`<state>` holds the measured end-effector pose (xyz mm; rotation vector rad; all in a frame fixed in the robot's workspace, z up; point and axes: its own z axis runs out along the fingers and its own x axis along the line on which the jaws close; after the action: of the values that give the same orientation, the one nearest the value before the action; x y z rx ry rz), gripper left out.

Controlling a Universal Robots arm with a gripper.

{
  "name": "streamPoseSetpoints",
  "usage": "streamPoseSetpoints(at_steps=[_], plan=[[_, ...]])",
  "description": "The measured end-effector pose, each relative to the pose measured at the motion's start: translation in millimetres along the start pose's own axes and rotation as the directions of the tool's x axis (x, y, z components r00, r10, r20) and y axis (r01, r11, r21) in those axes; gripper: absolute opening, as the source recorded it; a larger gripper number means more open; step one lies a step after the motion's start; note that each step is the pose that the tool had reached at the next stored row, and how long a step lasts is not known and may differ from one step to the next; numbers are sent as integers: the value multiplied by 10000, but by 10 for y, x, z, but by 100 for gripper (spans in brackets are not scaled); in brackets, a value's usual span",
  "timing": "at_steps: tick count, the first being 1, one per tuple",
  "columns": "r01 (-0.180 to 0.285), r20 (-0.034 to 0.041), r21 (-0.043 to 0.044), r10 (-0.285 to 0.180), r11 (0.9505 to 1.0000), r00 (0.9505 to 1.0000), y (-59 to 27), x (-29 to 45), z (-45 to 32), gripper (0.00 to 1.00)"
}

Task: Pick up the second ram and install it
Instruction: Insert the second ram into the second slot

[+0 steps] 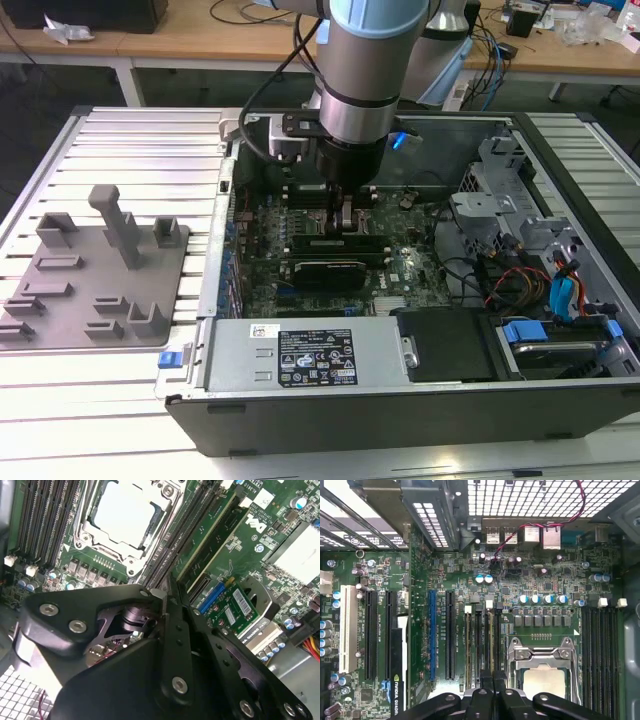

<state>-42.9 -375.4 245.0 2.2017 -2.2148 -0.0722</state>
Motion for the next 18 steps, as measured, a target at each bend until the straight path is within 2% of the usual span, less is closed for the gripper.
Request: streamPoseSetpoints(at_steps=[18], plan=[[-15,1,-1,15,10000,10000,4,6,37,9]])
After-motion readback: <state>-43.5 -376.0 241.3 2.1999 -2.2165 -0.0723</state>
